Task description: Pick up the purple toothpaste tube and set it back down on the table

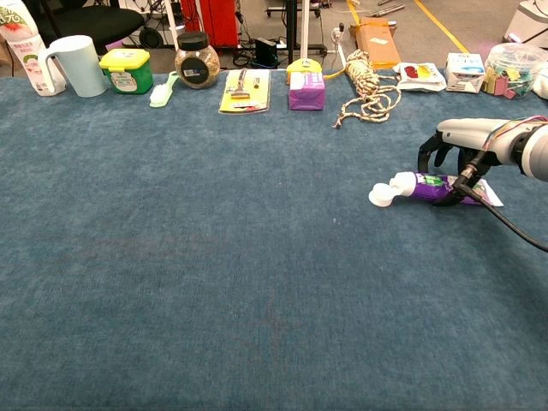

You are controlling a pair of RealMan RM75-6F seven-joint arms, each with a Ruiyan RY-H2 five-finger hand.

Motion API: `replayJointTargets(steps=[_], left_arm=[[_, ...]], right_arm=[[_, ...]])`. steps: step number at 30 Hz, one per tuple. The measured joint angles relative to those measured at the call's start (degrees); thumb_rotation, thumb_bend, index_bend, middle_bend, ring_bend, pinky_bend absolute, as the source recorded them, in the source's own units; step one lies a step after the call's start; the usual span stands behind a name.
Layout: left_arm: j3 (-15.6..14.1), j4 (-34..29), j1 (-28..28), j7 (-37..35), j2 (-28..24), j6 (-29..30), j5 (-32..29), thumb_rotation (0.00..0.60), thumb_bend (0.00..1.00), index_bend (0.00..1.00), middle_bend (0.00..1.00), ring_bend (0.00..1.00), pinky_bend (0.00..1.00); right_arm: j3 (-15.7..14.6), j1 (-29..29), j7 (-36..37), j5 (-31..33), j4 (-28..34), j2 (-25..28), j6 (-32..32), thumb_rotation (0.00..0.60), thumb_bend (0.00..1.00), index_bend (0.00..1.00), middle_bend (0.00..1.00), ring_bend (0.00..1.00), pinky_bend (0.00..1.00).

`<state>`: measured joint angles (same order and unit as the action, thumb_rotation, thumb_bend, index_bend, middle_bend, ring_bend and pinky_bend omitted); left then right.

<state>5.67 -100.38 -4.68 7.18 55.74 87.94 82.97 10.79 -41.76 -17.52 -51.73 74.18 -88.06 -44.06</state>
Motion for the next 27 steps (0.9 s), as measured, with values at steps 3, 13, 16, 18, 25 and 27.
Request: replayJointTargets(steps=[3,13,16,18,25,27], left_arm=[[0.0,-0.1,0.0,0.0,0.0,0.1,0.1,0.422,0.42,0.22,0.17,0.17,0.21],[0.0,-0.3,0.2,0.0,-0.3,0.4,0.0,0.422,0.41,0.22,0.17,0.17,0.21],[-0.1,-0.3,0.2,0.1,-0.2,0.4,0.1,0.421,0.41,0.22,0.17,0.17,0.21],[-0.1,-0.4,0.1,0.1,-0.2,0.3,0.1,0.421,0.41,0.22,0.17,0.17,0.21],[0.1,-0.6,-0.2,0.3,0.0,0.2,0.4,0.422,0.41,0.22,0.17,0.17,0.21],[0.1,-0.8,-0.3,0.5,-0.1,0.3,0.5,0.422,0.41,0.22,0.17,0.17,0.21]], right_arm=[[-0.2,-0.1,0.3,0.1,-0.5,-0.5,-0.1,0.600,0.27,0.53,0.31,0.32,0.45],[1.3,0.8,6.7,-0.7,-0.1,-0.1,-0.2,0.600,0.28,0.60,0.40,0.42,0.54],[2.3,1.8,11.4,-2.0,1.0,0.8,-0.5,0.600,0.28,0.60,0.42,0.45,0.56],[2.7,2.7,14.8,-3.7,1.6,1.6,-1.0,0.600,0.28,0.60,0.44,0.47,0.58],[2.6,5.6,21.8,-11.2,2.3,2.9,-4.9,0.600,0.27,0.62,0.53,0.60,0.71],[2.3,6.2,22.7,-13.8,1.9,2.7,-7.0,0.600,0.27,0.63,0.57,0.63,0.75]])
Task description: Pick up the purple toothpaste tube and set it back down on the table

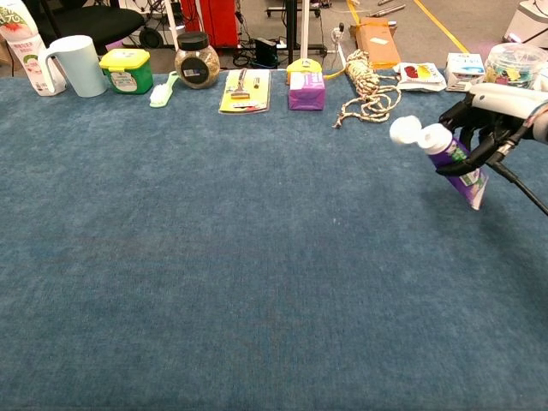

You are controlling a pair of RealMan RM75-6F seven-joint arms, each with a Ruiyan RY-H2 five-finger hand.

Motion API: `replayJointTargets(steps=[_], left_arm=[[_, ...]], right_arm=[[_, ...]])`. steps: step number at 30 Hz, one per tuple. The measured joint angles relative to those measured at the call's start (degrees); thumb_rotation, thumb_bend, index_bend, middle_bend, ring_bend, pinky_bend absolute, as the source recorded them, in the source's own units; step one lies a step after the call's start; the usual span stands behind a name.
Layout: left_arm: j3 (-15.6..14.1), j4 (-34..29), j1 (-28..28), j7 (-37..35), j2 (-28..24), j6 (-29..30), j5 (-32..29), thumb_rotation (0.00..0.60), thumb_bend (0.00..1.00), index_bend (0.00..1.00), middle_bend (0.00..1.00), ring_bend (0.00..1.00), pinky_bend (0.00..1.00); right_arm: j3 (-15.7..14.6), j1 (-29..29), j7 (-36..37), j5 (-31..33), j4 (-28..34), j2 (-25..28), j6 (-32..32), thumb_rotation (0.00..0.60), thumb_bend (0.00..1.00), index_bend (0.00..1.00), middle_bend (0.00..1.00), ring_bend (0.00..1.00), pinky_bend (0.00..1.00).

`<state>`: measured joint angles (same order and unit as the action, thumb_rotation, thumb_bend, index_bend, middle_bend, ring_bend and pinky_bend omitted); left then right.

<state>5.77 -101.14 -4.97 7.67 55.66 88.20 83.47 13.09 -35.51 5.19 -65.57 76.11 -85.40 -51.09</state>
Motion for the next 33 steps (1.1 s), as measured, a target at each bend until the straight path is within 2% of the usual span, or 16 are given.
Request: replayJointTargets(steps=[9,15,26,33], left_arm=[[0.1,-0.7,-0.3,0.6,-0.1,-0.1,0.3,0.422,0.42,0.22,0.17,0.17,0.21],[0.2,-1.3,-1.2,1.3,0.1,-0.8,1.0,0.423,0.42,0.22,0.17,0.17,0.21],[0.1,-3.6,-4.1,2.9,0.0,-3.7,4.3,0.423,0.42,0.22,0.17,0.19,0.21],[0.7,-8.5,-8.4,6.6,0.2,-8.8,5.9,0.421,0.42,0.22,0.17,0.20,0.21]], right_arm=[[-2.0,1.6,5.4,-10.2,-5.2,-2.5,-8.0,0.600,0.27,0.70,0.71,0.78,0.92],[-3.1,1.8,5.0,-13.7,-7.0,-3.2,-10.9,0.600,0.27,0.73,0.74,0.82,0.95],[-4.1,1.2,-1.9,-15.1,-4.2,-0.9,-10.9,0.600,0.27,0.75,0.77,0.85,0.97],[-4.3,0.3,-7.9,-16.0,1.5,1.4,-10.7,0.600,0.27,0.76,0.78,0.86,0.98]])
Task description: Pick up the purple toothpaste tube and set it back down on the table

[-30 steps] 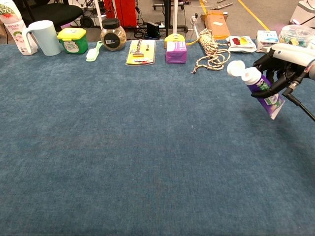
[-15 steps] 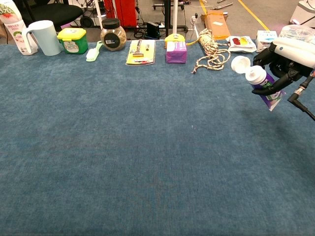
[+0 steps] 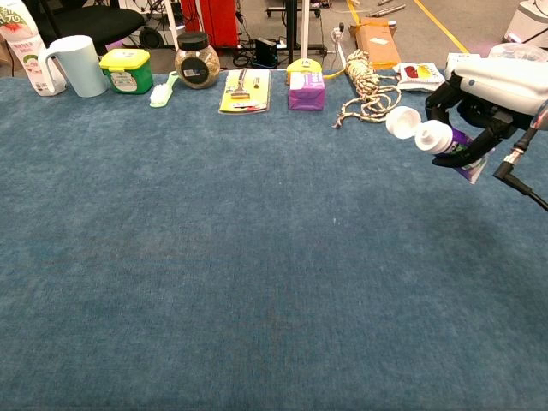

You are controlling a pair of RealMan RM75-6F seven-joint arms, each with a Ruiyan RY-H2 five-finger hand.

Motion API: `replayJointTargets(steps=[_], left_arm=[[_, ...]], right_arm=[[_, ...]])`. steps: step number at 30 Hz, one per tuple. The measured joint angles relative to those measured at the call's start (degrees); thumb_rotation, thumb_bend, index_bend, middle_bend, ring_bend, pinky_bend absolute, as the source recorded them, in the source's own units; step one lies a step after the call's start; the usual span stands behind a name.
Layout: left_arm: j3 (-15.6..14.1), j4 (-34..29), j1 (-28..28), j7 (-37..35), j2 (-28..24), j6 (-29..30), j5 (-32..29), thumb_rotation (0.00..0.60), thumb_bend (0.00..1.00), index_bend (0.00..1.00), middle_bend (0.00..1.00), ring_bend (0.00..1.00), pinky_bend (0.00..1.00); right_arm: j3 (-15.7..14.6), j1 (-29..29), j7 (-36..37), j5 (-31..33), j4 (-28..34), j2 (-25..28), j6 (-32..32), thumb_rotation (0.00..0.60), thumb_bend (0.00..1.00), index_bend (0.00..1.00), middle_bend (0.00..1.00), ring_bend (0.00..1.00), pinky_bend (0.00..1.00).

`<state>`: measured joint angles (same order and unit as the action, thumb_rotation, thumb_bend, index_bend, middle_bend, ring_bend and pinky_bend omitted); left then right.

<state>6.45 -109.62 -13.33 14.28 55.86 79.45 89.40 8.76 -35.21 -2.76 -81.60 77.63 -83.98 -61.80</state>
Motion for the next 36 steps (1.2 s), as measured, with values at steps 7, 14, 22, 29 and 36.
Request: replayJointTargets(steps=[7,14,22,29,36], left_arm=[[0.9,-4.2,-4.9,1.8,0.3,-6.6,-0.8,0.421,0.42,0.19,0.17,0.20,0.21],[1.7,-6.5,-8.7,1.5,1.5,-12.0,-3.4,0.420,0.41,0.17,0.17,0.20,0.21],[3.2,-7.4,-15.1,-1.5,2.9,-21.7,-9.8,0.332,0.40,0.12,0.17,0.20,0.21],[6.1,-6.4,-22.1,-5.9,5.1,-30.2,-16.2,0.245,0.40,0.11,0.17,0.20,0.21],[8.6,-3.0,-28.6,-10.4,7.2,-37.0,-18.3,0.169,0.40,0.12,0.17,0.17,0.21]], right_arm=[[0.0,-0.7,-4.9,-0.4,3.5,1.5,-0.2,0.600,0.27,0.76,0.79,0.87,0.98],[0.4,-1.0,-8.3,0.6,5.4,1.9,-0.2,0.600,0.27,0.77,0.79,0.88,0.98],[1.3,-1.2,-10.7,2.7,6.6,1.3,-0.4,0.600,0.27,0.77,0.79,0.88,0.98],[1.6,-1.3,-11.0,3.4,7.3,0.8,-0.6,0.600,0.27,0.77,0.79,0.88,0.98],[2.0,-1.7,-11.5,4.2,8.2,0.2,-0.6,0.600,0.27,0.77,0.79,0.88,0.98]])
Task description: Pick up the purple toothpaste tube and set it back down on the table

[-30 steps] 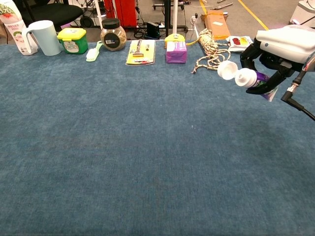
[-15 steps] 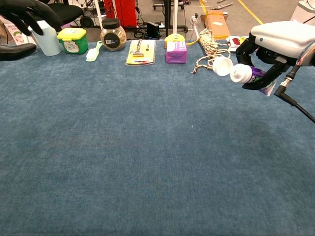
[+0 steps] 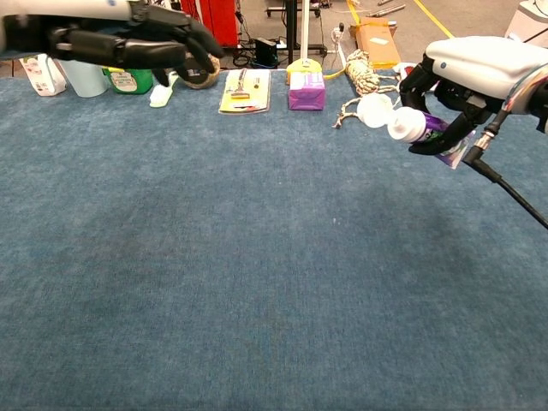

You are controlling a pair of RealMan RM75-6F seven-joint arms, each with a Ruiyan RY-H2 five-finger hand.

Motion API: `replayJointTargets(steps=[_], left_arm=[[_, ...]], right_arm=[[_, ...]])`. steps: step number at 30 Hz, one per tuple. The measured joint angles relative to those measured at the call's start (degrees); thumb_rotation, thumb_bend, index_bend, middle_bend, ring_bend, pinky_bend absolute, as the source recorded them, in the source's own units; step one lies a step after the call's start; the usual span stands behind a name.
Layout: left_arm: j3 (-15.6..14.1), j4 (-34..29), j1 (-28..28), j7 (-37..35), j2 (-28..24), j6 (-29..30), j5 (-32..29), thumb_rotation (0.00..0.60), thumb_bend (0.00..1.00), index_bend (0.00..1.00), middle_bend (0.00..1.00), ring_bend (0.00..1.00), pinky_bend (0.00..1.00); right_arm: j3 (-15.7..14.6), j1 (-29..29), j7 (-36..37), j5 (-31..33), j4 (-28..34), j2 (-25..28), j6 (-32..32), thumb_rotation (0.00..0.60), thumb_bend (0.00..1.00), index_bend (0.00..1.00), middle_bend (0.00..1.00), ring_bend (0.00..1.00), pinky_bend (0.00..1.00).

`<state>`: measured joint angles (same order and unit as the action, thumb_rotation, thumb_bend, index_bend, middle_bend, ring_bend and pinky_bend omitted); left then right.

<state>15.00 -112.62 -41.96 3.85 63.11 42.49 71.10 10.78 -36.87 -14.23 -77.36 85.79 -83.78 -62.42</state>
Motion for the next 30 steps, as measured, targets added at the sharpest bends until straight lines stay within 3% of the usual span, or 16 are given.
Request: replayJointTargets(steps=[11,22,30], left_arm=[[1.3,4.3,-10.6,1.9,2.7,-7.8,-3.5,0.123,0.41,0.05,0.17,0.15,0.21],[-1.0,5.3,-17.3,8.7,4.4,-8.4,-11.3,0.122,0.41,0.01,0.17,0.15,0.21],[-2.9,5.7,-21.9,12.9,5.6,-7.5,-16.6,0.123,0.41,0.06,0.17,0.14,0.21]], right_arm=[[0.6,0.3,-0.1,2.6,1.4,-0.6,-0.3,0.600,0.27,0.77,0.79,0.88,0.98],[0.6,0.8,1.9,3.0,1.1,-0.4,-0.7,0.600,0.27,0.77,0.79,0.88,0.98],[0.2,1.2,2.9,2.7,0.8,-0.6,-1.0,0.600,0.27,0.77,0.79,0.88,0.98]])
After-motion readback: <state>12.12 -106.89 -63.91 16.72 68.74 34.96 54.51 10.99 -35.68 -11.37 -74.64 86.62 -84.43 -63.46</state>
